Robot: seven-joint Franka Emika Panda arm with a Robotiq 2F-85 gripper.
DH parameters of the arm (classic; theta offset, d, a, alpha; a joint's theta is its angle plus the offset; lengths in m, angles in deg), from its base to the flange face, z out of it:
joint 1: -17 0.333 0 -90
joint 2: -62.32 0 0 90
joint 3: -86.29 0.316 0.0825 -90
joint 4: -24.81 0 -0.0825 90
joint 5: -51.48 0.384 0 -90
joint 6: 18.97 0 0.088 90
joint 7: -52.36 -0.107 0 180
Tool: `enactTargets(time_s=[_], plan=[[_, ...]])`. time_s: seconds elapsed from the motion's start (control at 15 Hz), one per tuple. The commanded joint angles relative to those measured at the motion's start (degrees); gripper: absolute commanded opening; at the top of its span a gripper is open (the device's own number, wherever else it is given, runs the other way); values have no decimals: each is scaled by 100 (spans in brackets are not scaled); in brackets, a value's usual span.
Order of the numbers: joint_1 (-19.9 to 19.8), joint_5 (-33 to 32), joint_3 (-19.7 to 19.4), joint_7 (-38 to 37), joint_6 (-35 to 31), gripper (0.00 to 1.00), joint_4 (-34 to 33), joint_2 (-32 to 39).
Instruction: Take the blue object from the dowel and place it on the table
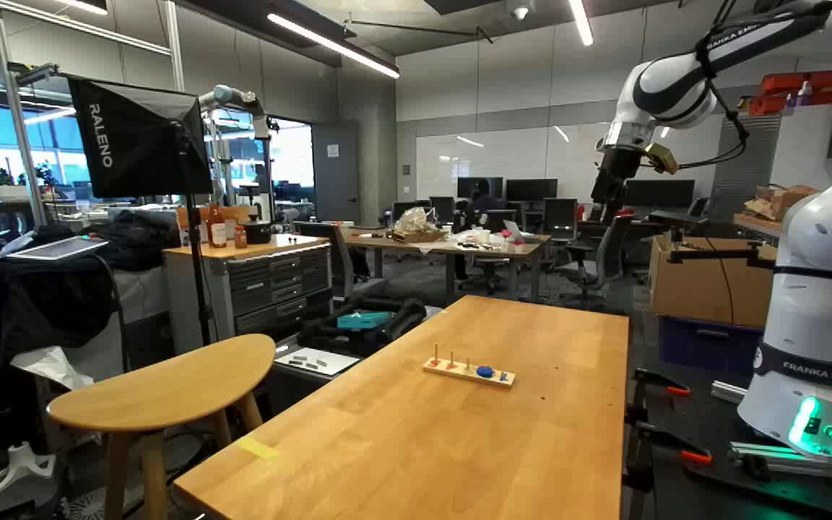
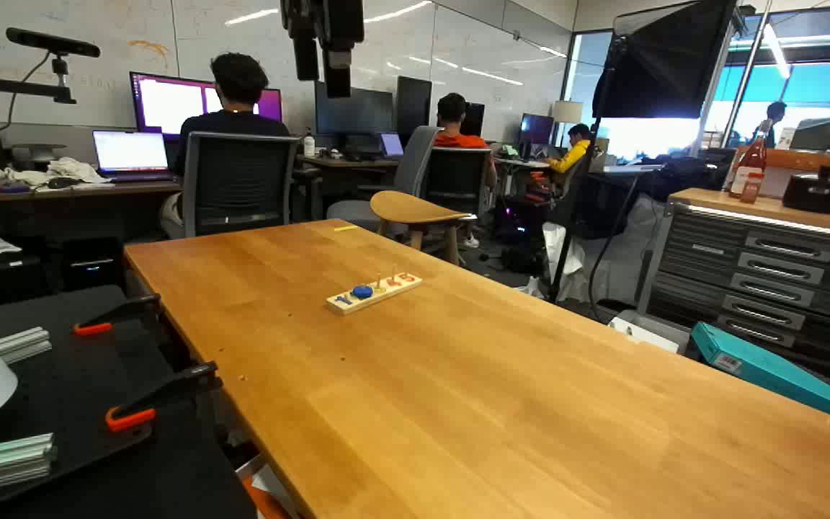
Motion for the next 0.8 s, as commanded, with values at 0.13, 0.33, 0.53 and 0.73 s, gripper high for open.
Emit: enactTargets(time_s=[0.13,0.33,0.53,0.73], plan=[[-113,84,97,70,8,100,-51,24],[82,-61,627,-183,-438,100,191,206],[341,-168,1379,-609,-1155,100,431,815],[521,-304,2042,-1196,-1957,100,327,1893]])
